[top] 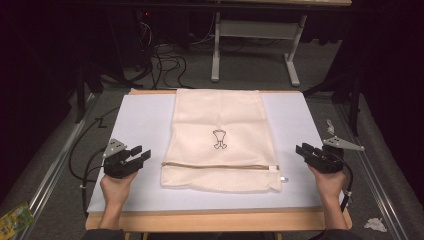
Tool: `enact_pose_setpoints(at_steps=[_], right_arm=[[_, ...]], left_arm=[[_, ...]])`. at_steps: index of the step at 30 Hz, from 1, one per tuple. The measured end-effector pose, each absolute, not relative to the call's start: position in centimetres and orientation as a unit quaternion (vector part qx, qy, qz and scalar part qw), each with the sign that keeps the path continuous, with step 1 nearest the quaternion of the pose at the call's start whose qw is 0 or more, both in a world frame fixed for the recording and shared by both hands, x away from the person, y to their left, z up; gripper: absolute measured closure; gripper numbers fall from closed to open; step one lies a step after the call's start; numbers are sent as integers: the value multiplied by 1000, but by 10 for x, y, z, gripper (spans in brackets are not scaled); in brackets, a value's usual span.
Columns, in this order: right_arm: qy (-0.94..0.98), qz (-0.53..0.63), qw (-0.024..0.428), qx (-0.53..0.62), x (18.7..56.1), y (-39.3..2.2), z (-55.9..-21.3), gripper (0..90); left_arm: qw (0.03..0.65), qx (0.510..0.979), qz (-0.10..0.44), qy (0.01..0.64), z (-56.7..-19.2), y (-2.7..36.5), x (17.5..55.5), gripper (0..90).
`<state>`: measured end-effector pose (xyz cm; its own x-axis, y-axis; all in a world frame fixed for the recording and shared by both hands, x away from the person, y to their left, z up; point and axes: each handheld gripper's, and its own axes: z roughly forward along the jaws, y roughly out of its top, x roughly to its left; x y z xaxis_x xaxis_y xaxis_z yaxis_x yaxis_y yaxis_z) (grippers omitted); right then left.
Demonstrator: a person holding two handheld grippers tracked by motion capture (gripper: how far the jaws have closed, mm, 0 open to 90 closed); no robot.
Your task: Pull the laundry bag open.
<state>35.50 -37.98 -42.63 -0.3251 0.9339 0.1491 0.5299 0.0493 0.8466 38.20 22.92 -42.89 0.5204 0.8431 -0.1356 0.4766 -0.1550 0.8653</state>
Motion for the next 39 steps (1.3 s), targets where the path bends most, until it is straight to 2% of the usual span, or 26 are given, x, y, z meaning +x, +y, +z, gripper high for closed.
enact_pose_setpoints(at_steps=[19,39], right_arm=[[668,429,230,563,361,-399,-445,643],[669,406,235,576,370,-396,-461,628]], left_arm=[[461,719,205,478,-445,234,397,546],[435,718,218,497,-466,233,414,538]])
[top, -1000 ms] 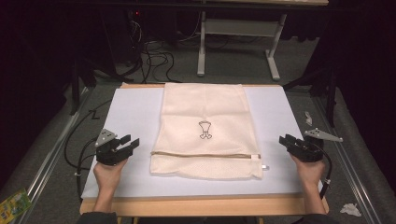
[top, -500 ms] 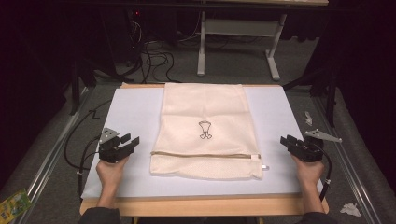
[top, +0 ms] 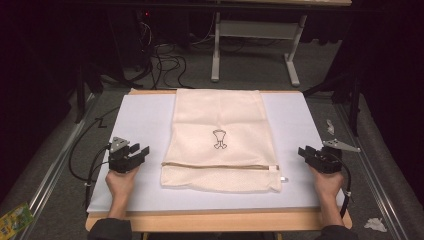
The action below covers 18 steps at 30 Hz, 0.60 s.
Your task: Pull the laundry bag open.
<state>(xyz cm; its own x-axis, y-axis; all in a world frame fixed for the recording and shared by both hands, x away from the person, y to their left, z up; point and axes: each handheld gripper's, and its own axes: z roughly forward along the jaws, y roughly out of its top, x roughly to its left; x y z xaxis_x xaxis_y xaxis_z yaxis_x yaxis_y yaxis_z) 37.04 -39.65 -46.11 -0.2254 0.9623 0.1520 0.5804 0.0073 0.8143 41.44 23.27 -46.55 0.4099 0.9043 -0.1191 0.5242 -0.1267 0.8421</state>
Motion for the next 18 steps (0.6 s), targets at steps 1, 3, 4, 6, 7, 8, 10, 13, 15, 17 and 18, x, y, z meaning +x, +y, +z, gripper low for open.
enact_pose_setpoints(at_steps=[1,3,4,6,7,8,10,13,15,17,18], right_arm=[[669,404,236,577,371,-396,-462,627],[671,402,239,576,372,-395,-462,625],[671,400,239,577,372,-395,-463,625],[671,396,241,578,373,-395,-464,622],[672,395,242,578,373,-395,-464,621],[673,394,244,577,374,-395,-465,620],[672,393,244,579,374,-395,-466,618],[676,388,249,575,375,-394,-467,615],[676,388,250,575,376,-394,-468,613],[676,386,251,576,376,-393,-469,610],[676,385,252,575,376,-393,-469,610]], left_arm=[[436,717,220,498,-466,232,415,537],[434,716,223,500,-468,231,417,537],[432,716,225,500,-469,231,418,536],[429,717,227,501,-471,230,420,536],[427,718,228,501,-472,229,421,536],[425,719,229,500,-473,228,421,536],[422,719,233,501,-475,227,422,535],[419,722,236,498,-478,226,424,534],[422,719,235,500,-481,226,425,533],[424,714,231,508,-483,228,427,531],[425,713,231,507,-482,229,427,529]])
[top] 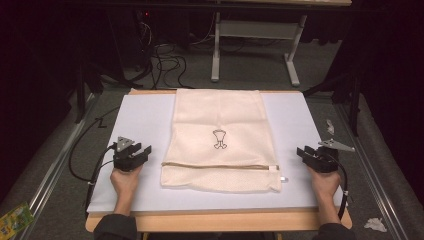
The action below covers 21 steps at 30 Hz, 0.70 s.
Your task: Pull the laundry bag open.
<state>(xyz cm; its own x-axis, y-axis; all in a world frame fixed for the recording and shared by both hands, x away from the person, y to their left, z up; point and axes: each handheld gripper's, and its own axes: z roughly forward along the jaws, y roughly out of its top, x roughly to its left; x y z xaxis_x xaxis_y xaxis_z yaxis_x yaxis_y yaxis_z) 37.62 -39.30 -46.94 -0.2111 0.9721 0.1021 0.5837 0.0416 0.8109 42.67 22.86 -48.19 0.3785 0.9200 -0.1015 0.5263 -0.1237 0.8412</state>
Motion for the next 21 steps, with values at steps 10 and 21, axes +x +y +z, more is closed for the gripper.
enact_pose_setpoints(at_steps=[10,21], right_arm=[[679,378,256,574,376,-391,-474,577],[685,358,290,565,372,-383,-475,518]], left_arm=[[424,715,244,500,-483,227,425,512],[418,718,254,495,-483,225,423,477]])
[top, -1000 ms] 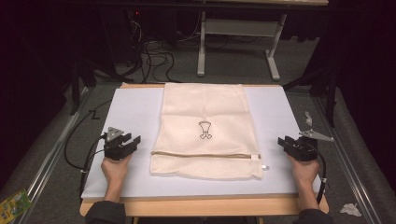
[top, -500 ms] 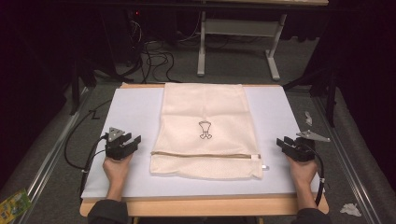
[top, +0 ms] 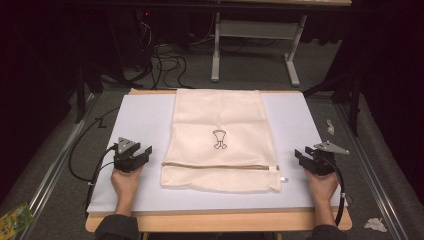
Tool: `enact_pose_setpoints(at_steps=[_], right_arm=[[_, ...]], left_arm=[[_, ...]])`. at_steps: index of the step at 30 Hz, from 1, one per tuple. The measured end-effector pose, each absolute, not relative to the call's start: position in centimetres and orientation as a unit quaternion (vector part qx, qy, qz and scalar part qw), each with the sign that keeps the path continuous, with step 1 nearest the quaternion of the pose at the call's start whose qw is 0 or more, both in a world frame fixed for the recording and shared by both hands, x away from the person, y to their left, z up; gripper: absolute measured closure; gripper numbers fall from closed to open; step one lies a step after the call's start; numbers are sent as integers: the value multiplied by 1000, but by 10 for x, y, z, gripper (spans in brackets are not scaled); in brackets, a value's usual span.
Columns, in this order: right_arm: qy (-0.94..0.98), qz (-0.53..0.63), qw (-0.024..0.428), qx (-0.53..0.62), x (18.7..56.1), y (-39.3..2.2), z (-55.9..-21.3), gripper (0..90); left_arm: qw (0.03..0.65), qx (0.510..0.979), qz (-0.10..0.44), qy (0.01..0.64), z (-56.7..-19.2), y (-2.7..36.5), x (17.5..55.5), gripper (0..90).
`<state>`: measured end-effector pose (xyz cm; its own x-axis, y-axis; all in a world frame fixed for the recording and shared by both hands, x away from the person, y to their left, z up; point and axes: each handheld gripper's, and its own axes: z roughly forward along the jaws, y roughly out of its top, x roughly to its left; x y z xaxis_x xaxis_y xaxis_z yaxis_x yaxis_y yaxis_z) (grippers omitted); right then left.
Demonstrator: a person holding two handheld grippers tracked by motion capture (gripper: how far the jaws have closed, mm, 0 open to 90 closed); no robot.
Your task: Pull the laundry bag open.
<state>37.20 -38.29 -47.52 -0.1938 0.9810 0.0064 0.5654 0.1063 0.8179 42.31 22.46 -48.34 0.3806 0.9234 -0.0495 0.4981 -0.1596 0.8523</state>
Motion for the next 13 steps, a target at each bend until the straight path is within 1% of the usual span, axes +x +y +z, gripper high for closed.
enact_pose_setpoints(at_steps=[8,13], right_arm=[[682,360,296,564,371,-383,-475,482],[680,355,286,575,374,-385,-476,457]], left_arm=[[411,724,258,490,-484,222,423,441],[410,724,255,493,-484,222,424,425]])
